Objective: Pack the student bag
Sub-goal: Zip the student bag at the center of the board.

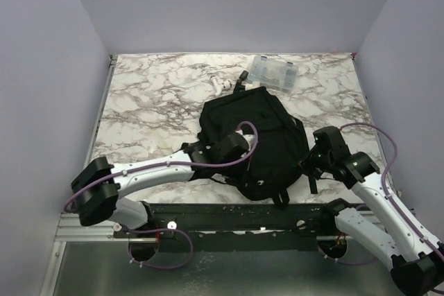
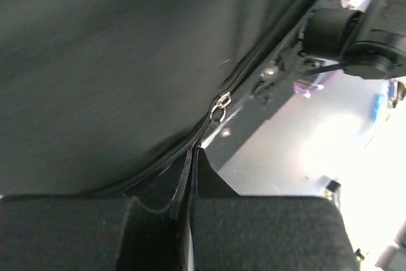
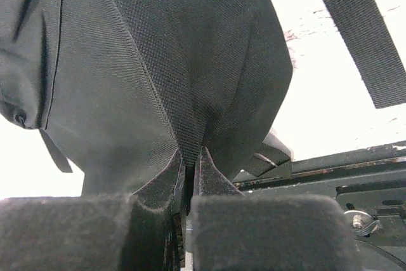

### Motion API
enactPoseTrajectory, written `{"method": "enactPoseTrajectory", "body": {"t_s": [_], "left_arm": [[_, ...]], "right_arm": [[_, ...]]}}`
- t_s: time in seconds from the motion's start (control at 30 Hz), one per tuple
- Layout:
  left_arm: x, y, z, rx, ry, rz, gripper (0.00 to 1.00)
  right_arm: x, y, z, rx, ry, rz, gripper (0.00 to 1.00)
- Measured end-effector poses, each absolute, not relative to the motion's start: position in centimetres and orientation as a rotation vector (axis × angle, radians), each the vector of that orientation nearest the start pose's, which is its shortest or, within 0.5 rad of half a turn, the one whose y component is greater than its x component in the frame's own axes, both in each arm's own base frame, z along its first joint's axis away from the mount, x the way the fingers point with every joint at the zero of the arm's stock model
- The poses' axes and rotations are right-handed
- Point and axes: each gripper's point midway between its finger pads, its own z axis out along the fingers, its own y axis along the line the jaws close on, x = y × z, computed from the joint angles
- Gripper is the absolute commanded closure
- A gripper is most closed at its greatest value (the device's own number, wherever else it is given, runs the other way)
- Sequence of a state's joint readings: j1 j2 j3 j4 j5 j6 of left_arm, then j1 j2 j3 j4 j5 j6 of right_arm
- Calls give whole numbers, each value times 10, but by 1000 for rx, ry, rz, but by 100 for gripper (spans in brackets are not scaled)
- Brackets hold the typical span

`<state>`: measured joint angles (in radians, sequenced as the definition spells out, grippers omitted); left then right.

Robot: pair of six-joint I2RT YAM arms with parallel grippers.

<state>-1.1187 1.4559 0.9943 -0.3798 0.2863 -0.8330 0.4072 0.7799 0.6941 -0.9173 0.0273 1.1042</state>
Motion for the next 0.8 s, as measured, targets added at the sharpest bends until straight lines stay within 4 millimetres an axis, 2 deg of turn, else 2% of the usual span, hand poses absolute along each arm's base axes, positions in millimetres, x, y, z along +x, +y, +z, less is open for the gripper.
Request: {"method": "enactPoseTrajectory", "body": {"t_s": [0.1,0.23,0.3,0.5,0.63,0.67,0.73,0.8], "left_arm": [[99,-335,118,468,2687,-1004,100],[124,-271,87,237,2725,-831,100],[136,-252,79,147,2729,-764,100],[170,-239,85,3,2660,-732,100],[190,-239,94,-41,2609,-747,100],[192,-240,96,-35,2603,-753,100],[192,-243,99,-3,2594,-786,100],[188,-250,103,31,2595,-844,100]], "right_arm": [[171,104,121,935,2470,485,99],[171,101,119,949,2467,461,99],[171,101,119,950,2465,464,99],[171,103,121,951,2465,476,99],[174,104,129,926,2447,495,99],[174,104,129,905,2451,493,88],[175,104,129,850,2477,473,57],[174,104,129,798,2514,448,46]]}}
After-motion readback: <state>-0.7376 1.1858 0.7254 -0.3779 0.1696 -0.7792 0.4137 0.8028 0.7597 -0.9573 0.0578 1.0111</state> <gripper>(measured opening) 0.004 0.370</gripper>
